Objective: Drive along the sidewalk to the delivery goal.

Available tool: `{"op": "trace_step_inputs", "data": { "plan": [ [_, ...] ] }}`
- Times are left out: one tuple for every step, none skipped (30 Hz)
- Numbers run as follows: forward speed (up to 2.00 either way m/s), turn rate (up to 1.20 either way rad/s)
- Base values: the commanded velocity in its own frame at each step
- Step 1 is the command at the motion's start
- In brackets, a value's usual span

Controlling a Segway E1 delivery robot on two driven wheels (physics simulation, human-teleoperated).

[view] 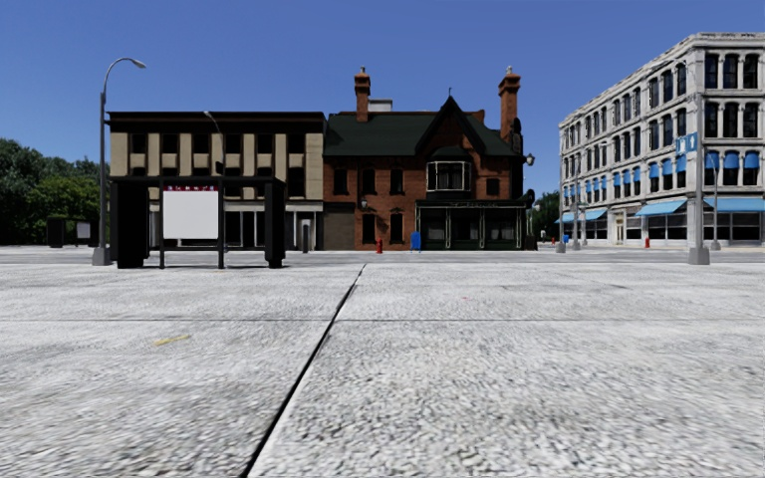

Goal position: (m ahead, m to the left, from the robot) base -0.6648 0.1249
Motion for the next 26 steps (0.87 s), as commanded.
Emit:
{"op": "trace_step_inputs", "data": {
  "plan": [
    [0.00, 0.00],
    [0.00, 0.00],
    [0.00, 0.00],
    [0.00, 0.00],
    [0.00, 0.00],
    [0.00, 0.00],
    [0.00, 0.00],
    [0.00, 0.00],
    [0.00, 0.00],
    [0.00, 0.00],
    [0.00, 0.00],
    [0.00, 0.00],
    [0.00, 0.00],
    [0.00, 0.00],
    [0.00, 0.00],
    [0.00, 0.00],
    [0.00, 0.00],
    [0.00, 0.00],
    [0.00, 0.00],
    [0.00, 0.00],
    [0.00, 0.00],
    [0.00, 0.00],
    [0.00, 0.00],
    [0.00, 0.00],
    [0.00, 0.00],
    [0.00, 0.00]
  ]
}}
